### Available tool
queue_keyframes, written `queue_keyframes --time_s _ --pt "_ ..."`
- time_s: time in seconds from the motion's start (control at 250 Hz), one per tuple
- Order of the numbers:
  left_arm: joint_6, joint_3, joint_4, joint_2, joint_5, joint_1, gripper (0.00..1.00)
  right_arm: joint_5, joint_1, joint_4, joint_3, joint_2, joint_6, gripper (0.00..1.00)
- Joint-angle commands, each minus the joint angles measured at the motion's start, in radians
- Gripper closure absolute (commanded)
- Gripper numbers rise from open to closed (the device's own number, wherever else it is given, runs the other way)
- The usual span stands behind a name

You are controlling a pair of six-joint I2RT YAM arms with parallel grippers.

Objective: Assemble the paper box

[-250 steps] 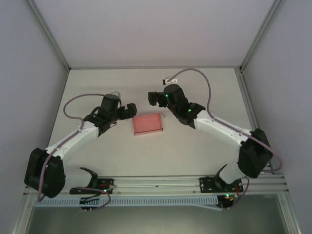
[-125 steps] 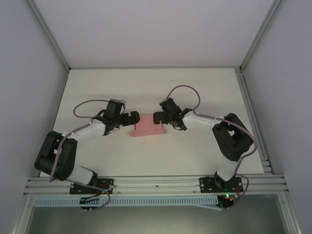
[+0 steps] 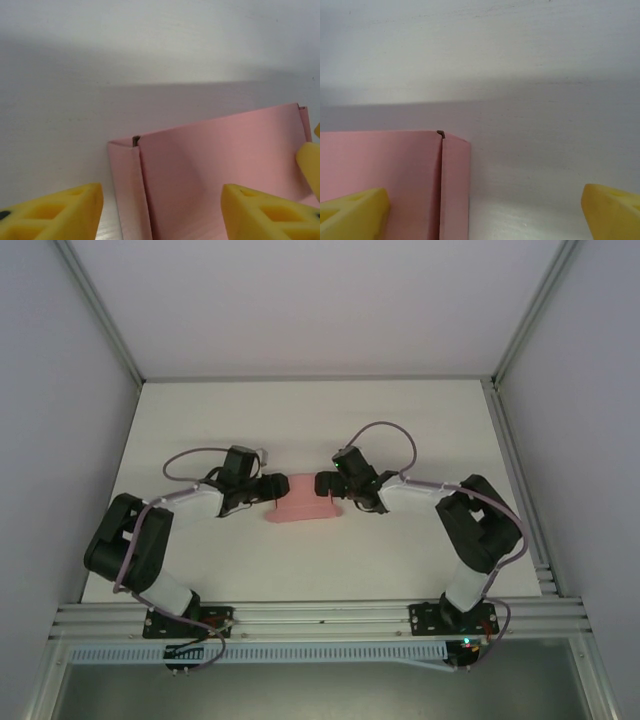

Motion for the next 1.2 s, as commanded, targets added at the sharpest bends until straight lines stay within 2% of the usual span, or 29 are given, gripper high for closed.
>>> queue_keyframes --time_s 0.0,0.204,0.379,0.427,0.603,0.855,1.094,1.198 --pt "-0.007 -0.025 0.029 0.012 0.032 0.006 0.5 0.019 0.005 -0.008 -0.03 -0.075 0.04 0.0" --pt "-0.048 -0.077 0.117 0.031 0.098 0.022 0.73 0.014 0.003 0.001 -0.097 -0.172 0.158 0.0" --pt "-0.084 -0.151 0.247 0.05 0.188 0.062 0.8 -0.141 -0.007 0.103 -0.166 -0.218 0.191 0.0" --pt "-0.104 -0.172 0.294 0.057 0.221 0.08 0.87 -0.186 -0.013 0.116 -0.178 -0.219 0.204 0.0" --pt "-0.123 -0.212 0.389 0.055 0.282 0.107 0.99 -0.337 -0.043 0.232 -0.229 -0.181 0.259 0.01" --pt "-0.129 -0.245 0.445 0.045 0.309 0.134 1.0 -0.476 -0.059 0.367 -0.219 -0.098 0.308 0.05" --pt "-0.204 -0.306 0.612 0.092 0.394 0.186 1.0 -0.48 -0.07 0.339 -0.219 -0.075 0.329 0.06" --pt "-0.202 -0.314 0.631 0.095 0.408 0.192 1.0 -0.487 -0.071 0.341 -0.223 -0.073 0.328 0.07"
